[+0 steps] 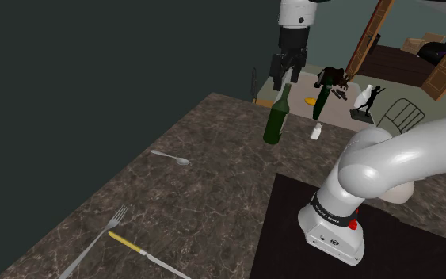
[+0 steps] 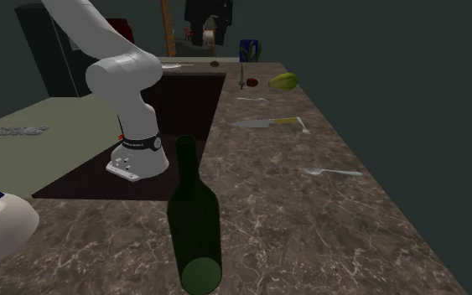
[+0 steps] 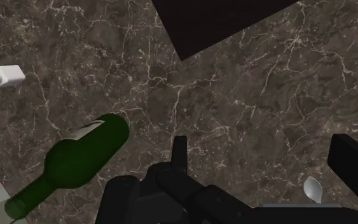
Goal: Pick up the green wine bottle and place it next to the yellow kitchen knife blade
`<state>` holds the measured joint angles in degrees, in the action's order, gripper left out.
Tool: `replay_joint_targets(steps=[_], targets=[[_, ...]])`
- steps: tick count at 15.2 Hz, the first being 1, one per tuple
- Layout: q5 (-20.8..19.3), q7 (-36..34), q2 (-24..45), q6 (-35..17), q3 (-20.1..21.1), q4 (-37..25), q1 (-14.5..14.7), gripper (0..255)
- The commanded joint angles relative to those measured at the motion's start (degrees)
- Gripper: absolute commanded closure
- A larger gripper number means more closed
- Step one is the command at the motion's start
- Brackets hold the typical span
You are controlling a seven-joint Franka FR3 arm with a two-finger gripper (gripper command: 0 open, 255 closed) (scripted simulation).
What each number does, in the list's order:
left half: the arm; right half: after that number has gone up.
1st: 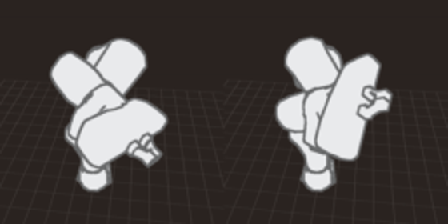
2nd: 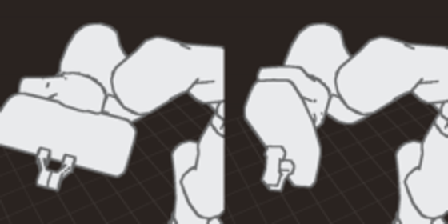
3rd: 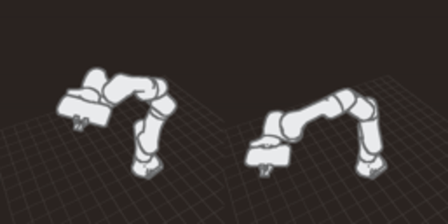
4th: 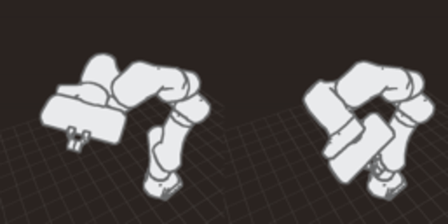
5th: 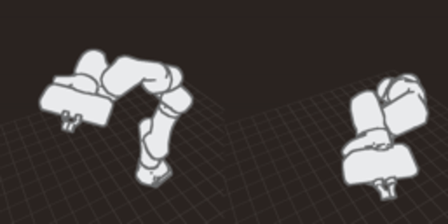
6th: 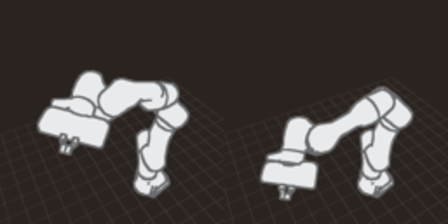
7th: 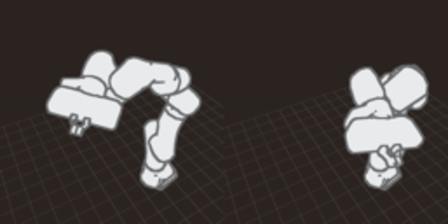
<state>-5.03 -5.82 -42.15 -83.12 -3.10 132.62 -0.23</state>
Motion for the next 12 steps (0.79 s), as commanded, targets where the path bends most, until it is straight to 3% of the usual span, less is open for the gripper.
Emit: replay_joint_targets(steps=[1,12], targets=[[0.0,0.0,0.0,0.0,0.0,0.0,0.0,0],[-7.3,17.2,5.8,-13.4,-15.6,1.1,-3.1,0]])
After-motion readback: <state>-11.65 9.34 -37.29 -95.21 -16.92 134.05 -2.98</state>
